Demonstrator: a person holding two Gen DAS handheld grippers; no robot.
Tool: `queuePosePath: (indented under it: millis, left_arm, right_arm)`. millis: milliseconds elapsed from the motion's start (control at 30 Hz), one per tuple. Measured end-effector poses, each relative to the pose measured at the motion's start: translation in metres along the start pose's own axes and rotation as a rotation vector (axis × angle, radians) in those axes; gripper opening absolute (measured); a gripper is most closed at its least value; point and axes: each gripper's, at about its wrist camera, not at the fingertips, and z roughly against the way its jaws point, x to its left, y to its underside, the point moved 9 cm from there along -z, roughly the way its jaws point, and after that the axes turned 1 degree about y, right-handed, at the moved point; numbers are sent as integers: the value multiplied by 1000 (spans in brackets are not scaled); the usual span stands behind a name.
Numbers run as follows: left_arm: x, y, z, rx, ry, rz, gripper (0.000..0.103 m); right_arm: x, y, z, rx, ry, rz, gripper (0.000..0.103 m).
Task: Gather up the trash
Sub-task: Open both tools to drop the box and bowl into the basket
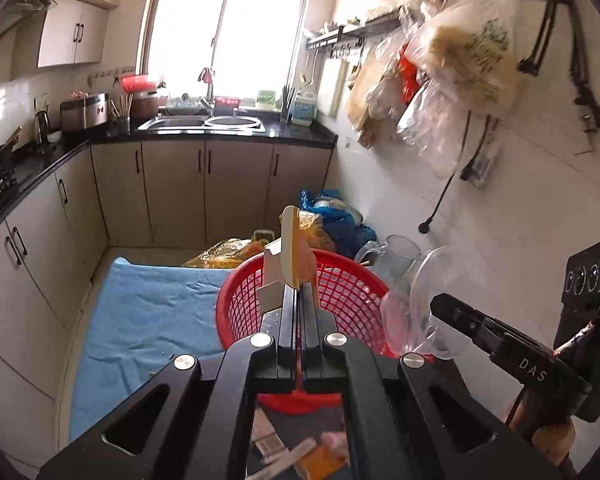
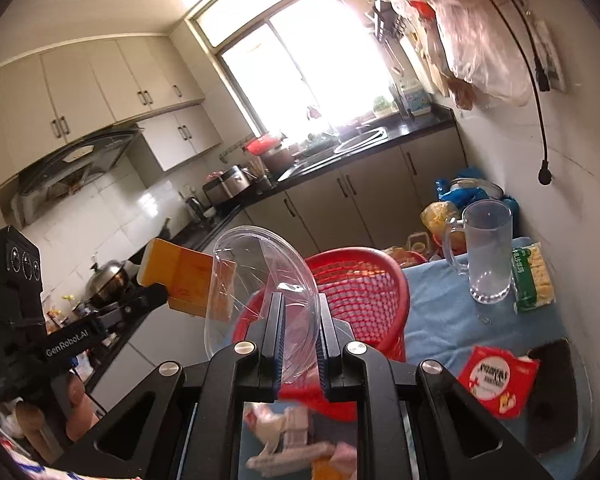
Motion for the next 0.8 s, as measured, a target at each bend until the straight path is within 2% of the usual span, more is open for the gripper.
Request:
queuePosePath:
  millis: [100, 133, 167, 200, 233, 267, 333, 367, 567, 733, 800]
  left_arm:
    - [2, 1, -24, 9, 5, 15, 2]
    - [3, 2, -27, 13, 9, 17, 11]
    - [4, 4, -29, 17, 18, 22, 31]
    - [4, 5, -29, 12, 27, 27, 43]
    - [6, 4, -25, -14, 22, 33, 60]
    - [9, 4, -21, -34, 10, 35, 65]
    - [13, 4, -13, -52, -6, 35, 66]
    - [16, 5, -7, -51, -5, 37, 66]
    - [39, 27, 42, -82, -56, 49, 69]
    - [59, 57, 82, -112, -124, 30, 76]
    - [68, 76, 96, -104, -153, 15, 77]
  right_arm:
    - [-11, 0, -27, 36, 30, -14, 15]
    - [-13, 1, -31, 39, 36, -16, 17]
    - [-17, 2, -36, 42, 45, -23, 17]
    - [-20, 3, -39, 42, 52, -34, 20]
    - [-23, 2, -42, 44, 52, -39, 28]
    - [-25, 2, -45, 46, 55, -42, 34]
    - [-28, 2, -46, 36, 69, -34, 54]
    - [-28, 1, -44, 26, 78, -28, 56]
    - [-25, 7, -19, 20, 84, -24, 56]
    - [-25, 26, 12, 38, 97, -14, 68]
    - [-26, 40, 29, 62, 97, 1, 69]
